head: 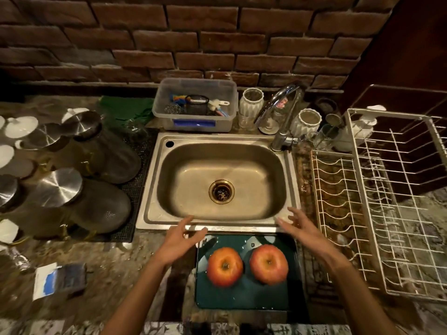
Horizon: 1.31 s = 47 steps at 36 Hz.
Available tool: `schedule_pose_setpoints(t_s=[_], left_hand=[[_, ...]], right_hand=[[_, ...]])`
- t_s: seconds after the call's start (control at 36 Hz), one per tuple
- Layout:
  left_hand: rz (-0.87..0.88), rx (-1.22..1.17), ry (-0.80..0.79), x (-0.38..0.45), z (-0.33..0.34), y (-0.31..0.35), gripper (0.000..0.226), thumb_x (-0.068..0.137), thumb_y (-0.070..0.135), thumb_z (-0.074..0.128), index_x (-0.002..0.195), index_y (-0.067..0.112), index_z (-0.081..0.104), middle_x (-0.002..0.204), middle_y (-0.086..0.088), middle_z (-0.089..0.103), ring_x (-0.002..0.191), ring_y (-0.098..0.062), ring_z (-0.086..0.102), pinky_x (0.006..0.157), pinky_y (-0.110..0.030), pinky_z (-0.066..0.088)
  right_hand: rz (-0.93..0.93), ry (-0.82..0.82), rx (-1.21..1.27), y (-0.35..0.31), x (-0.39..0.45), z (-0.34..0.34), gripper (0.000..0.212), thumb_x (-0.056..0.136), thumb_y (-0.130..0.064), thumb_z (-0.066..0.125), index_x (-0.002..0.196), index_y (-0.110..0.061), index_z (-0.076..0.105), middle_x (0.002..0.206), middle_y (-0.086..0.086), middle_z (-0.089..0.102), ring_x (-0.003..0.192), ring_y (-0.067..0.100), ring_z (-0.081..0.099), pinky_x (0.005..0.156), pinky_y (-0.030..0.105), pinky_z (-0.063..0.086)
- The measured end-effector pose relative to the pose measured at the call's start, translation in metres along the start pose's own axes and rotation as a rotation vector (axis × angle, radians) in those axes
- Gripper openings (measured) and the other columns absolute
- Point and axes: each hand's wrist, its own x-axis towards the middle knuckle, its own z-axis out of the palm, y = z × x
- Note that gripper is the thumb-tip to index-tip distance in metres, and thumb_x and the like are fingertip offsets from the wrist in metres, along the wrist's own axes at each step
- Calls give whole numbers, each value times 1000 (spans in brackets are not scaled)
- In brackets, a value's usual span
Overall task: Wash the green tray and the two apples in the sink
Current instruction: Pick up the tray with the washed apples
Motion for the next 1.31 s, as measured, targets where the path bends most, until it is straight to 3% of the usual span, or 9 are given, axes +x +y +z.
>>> schedule_pose_setpoints(t_s=[0.11,0.22,0.36,0.58,0.69,0.83,1.03,1.19,1.31], left_hand=[[-91,-126,-142,-23,9,-11,117,62,73,74,156,33,15,158,-7,32,142,-25,35,112,-36,31],[-100,-177,-189,-40,27,-16,115,69,51,84,155,32,9,147,1,37,126,-16,41,108,-30,33],[-107,-197,-174,-45,42,-9,118,70,34,88,156,31,8,156,-9,32,140,-30,35,112,-37,34],[-150,-198,-90,-42,59,-4,123,61,29,94,152,30,13,140,-6,43,130,-28,45,112,-43,39],[-200,-209,-47,-41,62,-5,118,59,31,95,148,24,18,128,-3,51,121,-26,51,109,-43,43],[-274,-189,-57,-40,62,-5,128,46,47,96,147,14,23,140,-11,50,125,-30,52,105,-41,46],[-335,-259,-110,-33,61,-11,120,25,56,97,126,6,55,119,-15,65,103,-29,68,90,-47,59],[-373,-205,-117,-35,60,-13,112,34,56,95,124,3,56,117,-16,66,103,-29,68,90,-43,59],[-372,-213,-125,-35,61,-9,115,35,56,95,127,2,53,116,-17,66,99,-29,69,72,-34,61]], right_hand=[[18,-51,15,23,-20,10,135,47,-77,77,158,-34,13,165,8,21,150,28,24,121,46,25],[40,-93,-2,39,-33,13,152,40,-70,84,160,-25,2,168,6,9,153,28,15,125,50,16],[97,-69,1,50,-36,18,140,50,-56,90,158,-24,6,165,9,17,149,29,23,122,45,21],[174,-36,-98,53,-24,27,170,21,-68,90,159,-19,2,160,11,30,141,30,38,111,31,32],[232,-8,-99,60,-22,25,163,18,-71,91,154,-19,19,128,0,53,101,12,55,82,23,48],[267,-2,-68,66,-21,22,144,30,-67,94,151,-22,30,132,3,54,102,15,58,69,24,50],[314,9,23,71,-15,26,138,29,-56,100,147,-24,36,131,9,57,109,27,64,88,44,61],[280,58,-60,70,-18,32,136,22,-65,95,140,-22,41,131,7,54,111,25,60,90,42,59],[254,86,-80,67,-18,33,139,30,-62,93,148,-21,33,145,9,43,126,29,51,100,46,53]])
